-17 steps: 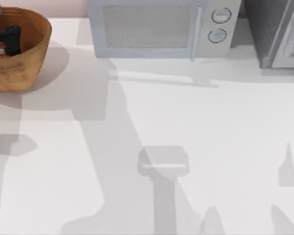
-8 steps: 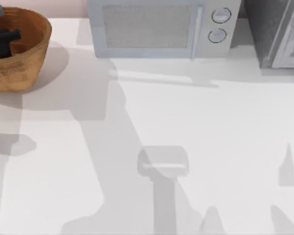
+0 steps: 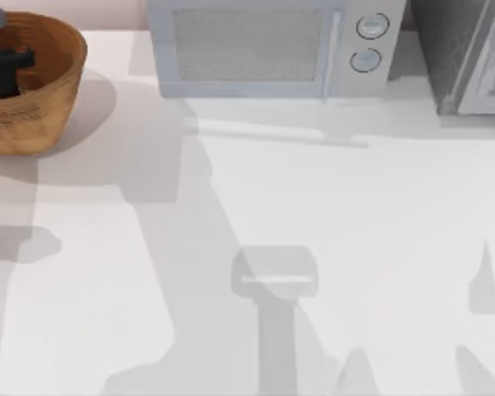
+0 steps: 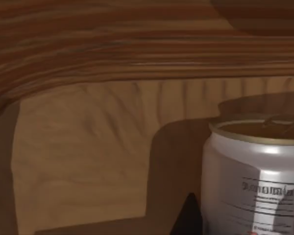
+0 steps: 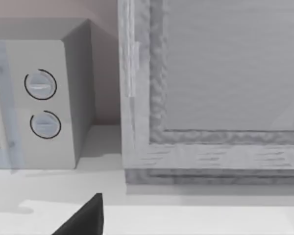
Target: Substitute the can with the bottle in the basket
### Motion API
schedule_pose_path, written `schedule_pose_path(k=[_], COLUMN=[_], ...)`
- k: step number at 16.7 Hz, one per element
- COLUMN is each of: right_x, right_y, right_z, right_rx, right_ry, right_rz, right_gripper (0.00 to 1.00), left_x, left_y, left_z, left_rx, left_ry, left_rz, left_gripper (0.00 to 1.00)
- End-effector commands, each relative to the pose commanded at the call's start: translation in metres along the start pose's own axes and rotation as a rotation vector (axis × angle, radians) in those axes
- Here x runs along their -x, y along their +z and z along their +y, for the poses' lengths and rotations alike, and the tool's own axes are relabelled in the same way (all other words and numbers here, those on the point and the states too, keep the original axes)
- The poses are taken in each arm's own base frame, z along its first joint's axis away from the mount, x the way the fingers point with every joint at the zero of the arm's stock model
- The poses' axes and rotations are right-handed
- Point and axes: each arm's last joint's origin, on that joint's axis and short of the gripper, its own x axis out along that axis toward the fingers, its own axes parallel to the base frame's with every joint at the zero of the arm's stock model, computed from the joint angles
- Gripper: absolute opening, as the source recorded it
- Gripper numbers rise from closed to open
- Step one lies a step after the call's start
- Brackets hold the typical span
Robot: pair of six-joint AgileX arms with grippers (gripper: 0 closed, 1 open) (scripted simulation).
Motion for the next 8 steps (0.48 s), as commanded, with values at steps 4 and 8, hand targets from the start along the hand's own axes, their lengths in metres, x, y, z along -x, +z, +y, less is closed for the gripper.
schedule_pose_path(k=[4,8], right_x=[0.000,0.000], right_y=[0.000,0.000], right_z=[0.000,0.000], right_rx=[0.000,0.000], right_ry=[0.000,0.000], right_rz=[0.000,0.000], right_gripper=[1.00,1.00], left_x=[0.022,0.037], left_y=[-0.002,-0.006], left_z=[-0.010,-0.010], left_rx=[-0.012,0.001], left_ry=[-0.004,0.016], left_rz=[-0.023,-0.057], left_gripper=[0.00,0.00])
